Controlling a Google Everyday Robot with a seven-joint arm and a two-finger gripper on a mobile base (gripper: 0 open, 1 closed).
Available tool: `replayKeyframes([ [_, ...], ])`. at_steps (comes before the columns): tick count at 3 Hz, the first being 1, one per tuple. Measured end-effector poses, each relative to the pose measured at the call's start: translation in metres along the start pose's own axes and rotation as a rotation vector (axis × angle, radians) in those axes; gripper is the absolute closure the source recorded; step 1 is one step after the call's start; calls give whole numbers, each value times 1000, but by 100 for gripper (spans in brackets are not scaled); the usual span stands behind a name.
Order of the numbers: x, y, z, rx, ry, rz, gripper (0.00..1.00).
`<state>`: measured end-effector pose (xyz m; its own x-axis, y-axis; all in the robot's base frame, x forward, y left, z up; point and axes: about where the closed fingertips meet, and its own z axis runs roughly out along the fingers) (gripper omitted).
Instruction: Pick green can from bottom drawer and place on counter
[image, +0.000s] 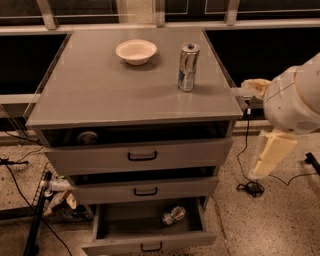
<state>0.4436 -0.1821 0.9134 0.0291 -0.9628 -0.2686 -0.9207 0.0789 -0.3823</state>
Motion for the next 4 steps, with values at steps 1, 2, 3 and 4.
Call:
replayKeyframes([
  [1,3,19,53,27,-16,-38,0],
  [2,1,21,52,29,-11,-49,0],
  [3,11,29,72,43,27,-105,0],
  [4,49,51,125,72,106,-263,0],
])
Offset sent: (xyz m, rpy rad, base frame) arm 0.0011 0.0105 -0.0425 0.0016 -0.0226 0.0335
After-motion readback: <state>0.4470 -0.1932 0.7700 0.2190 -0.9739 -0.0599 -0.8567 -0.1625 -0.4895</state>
